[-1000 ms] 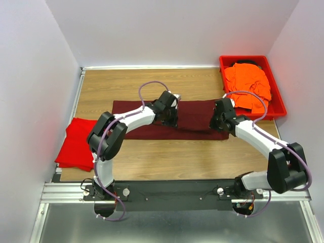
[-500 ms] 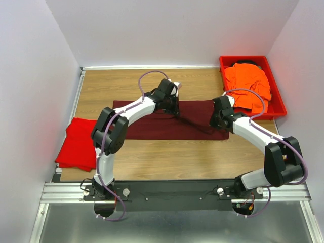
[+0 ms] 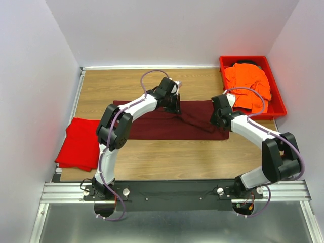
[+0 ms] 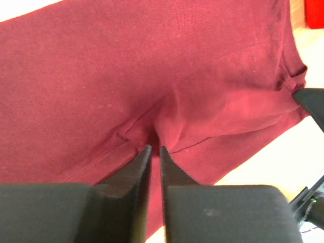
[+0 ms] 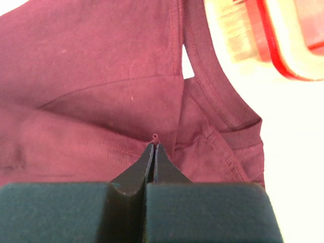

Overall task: Fold and stack the t-shirts
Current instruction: Fold the tshirt

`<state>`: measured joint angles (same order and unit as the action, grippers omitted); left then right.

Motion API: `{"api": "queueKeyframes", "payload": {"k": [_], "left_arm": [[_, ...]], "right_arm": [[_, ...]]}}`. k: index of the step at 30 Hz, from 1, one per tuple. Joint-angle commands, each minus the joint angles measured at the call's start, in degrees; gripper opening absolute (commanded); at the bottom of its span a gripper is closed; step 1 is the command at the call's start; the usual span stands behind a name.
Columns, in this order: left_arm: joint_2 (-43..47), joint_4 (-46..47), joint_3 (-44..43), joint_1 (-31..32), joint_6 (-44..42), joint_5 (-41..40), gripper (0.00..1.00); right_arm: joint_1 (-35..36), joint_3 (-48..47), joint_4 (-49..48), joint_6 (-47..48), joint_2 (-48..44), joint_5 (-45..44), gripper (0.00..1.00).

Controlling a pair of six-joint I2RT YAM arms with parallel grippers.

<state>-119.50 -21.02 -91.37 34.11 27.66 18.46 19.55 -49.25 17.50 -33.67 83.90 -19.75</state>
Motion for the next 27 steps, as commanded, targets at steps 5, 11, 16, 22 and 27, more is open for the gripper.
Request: {"api": "queueKeyframes", "payload": {"k": [5,11,16,22,27], "left_arm": [[-0.1,0.7,-0.1,-1.6,-0.2,1.3,0.39],[2.3,0.8,0.7,-1.9,-1.9,-1.5,0.41],[3.1,0.4,-0.6,-1.8,-3.2,-4.6,0.41],[1.6,0.1,-3.5,0.2,-4.3,-7.0,0.34],[-0.8,0.2,-5.3,2.8,-4.8,-9.9,0.27]], "right_arm": [[0.1,-2.3,-3.0,-1.0,3.5,-4.6,0.09],[0.0,-2.1,-2.8,-0.1,1.0,-5.6,0.44],[0.1,-2.3,-2.3,0.8,-3.1,-3.5,0.53],[0.7,-2.0,-2.4,-0.7,-1.5,6.2,0.46],[1.8,-0.3,-3.0,-1.7,1.0,8.5,0.40]]}}
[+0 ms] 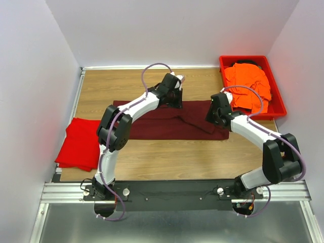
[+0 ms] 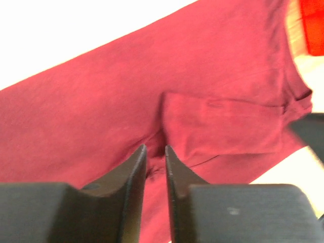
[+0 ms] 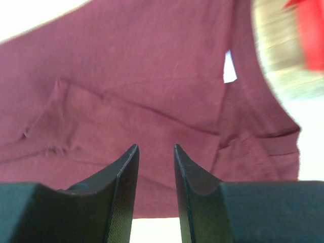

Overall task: Fold and stack the t-shirts
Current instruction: Fold the tshirt

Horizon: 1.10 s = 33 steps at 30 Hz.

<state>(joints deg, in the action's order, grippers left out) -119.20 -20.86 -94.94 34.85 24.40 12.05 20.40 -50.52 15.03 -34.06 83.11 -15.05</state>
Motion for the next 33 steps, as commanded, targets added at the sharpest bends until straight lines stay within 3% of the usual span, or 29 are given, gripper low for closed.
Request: {"api": "queueKeyframes", "payload": {"k": [1,20,33], "left_arm": [[-1.3,0.0,-1.7,2.3,-1.6,-4.2,0.26],[-4.2,3.5,7.9,5.0,-0.8,-7.3,0.17],[0.5,0.4,1.1,4.5,-2.4,-6.6,0.20]], "right_arm": [[1.1,1.5,-0.8,-1.4,1.9,4.0,0.40],[1.1,10.6,-3.0,-3.2,1.4,4.4,0.39],[1.1,8.6,-1.2,-2.2,-3.3,4.8,0.39]]}}
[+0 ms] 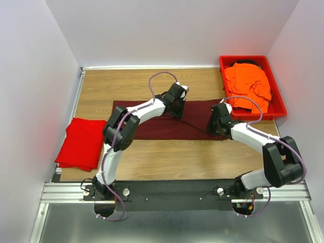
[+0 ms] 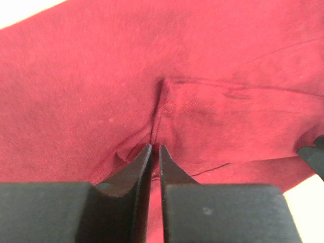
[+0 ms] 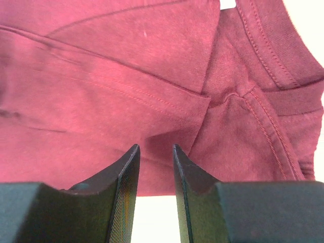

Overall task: Fold and stack the t-shirts
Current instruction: Fold the tshirt

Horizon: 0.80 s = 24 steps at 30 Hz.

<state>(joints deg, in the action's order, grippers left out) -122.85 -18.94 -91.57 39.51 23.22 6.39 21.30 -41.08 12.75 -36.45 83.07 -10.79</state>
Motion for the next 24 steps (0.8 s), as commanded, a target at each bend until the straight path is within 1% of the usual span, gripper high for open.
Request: {"api": "queueKeyframes", "payload": {"k": [1,4,5,8,11,12,14,15,17,20,24], "left_arm": [[5.2,-1.7,-2.1,-0.4,-1.3,-0.6,0.22],[9.2,-1.9,0.1,-1.8,-1.3,-0.4,0.23],[10.2,-1.7,1.2,-2.2,-1.2,-0.5,0.23],[15.3,-1.8,7.9,-4.5,0.3,-3.0,0.24],[18.0,-2.9,12.4,-6.6,1.6,-5.3,0.19],[18.8,-2.8,15.7,-7.0,1.8,-5.9,0.16],[21.2,-2.3,19.0,-7.5,3.0,-8.7,0.15],[22.6,-1.6,22.5,-7.7,3.2,-9.5,0.15],[24.1,-1.0,26.9,-8.5,3.9,-9.6,0.12],[25.8,1.4,32.7,-9.3,5.0,-9.3,0.11],[27.1,4.3,37.2,-9.5,6.4,-8.9,0.11]], "right_arm": [[0.2,-1.3,1.6,0.2,-4.7,0.4,0.39],[0.2,-3.0,3.3,0.3,-6.2,0.6,0.40],[0.2,-3.6,3.9,0.4,-6.5,0.7,0.42],[0.2,-6.3,3.9,0.4,-5.0,1.6,0.44],[0.3,-9.0,3.8,0.4,-1.0,2.8,0.44],[0.3,-9.9,3.8,0.2,0.3,3.0,0.44],[0.7,-13.1,3.7,0.1,2.5,3.6,0.44],[1.0,-14.9,3.6,0.0,4.9,3.4,0.44],[1.3,-16.4,3.3,-0.4,8.0,2.8,0.44],[1.3,-18.0,3.3,-1.2,10.2,1.2,0.44],[1.3,-20.4,3.2,-1.3,13.9,-1.6,0.44]]}}
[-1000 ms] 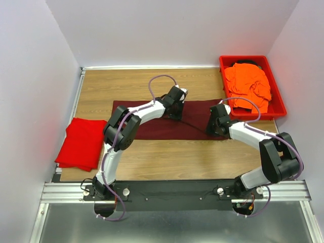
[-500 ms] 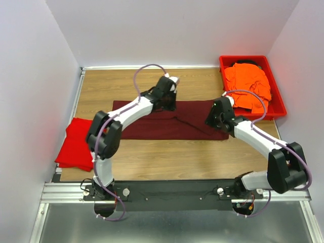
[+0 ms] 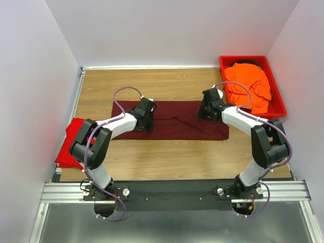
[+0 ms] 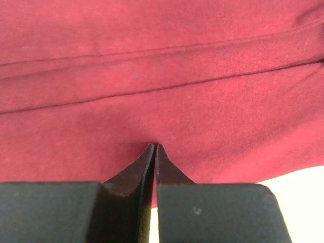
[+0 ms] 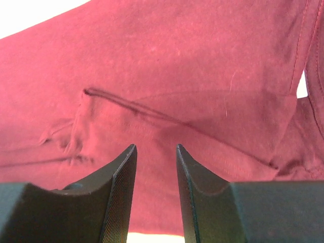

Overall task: Fold and stack the t-shirts
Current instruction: Fold the tshirt

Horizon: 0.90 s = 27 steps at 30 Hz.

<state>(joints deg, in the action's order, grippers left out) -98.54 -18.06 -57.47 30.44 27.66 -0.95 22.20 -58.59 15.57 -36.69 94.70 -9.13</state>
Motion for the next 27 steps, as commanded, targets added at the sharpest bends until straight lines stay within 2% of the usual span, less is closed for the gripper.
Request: {"api": "queueKeyframes", "payload": {"k": [1,10,20,27], "left_arm": [[2.7,4.9,3.8,-0.6,2.0,-1.3,0.11],[1.3,8.7,8.4,-0.5,3.5,0.7,0.11],[1.4,10.2,9.1,3.2,5.1,6.0,0.12],[-3.9,12.3,3.3,10.2,8.4,10.0,0.12]], "right_arm": [[0.4,-3.8,0.4,-1.2,3.7,-3.7,0.45],[-0.2,-13.5,0.0,0.5,15.9,-5.8,0.46],[-0.3,-32.2,0.2,7.9,33.2,0.9,0.46],[-0.3,-48.4,1.2,15.0,43.7,8.8,0.48]]}}
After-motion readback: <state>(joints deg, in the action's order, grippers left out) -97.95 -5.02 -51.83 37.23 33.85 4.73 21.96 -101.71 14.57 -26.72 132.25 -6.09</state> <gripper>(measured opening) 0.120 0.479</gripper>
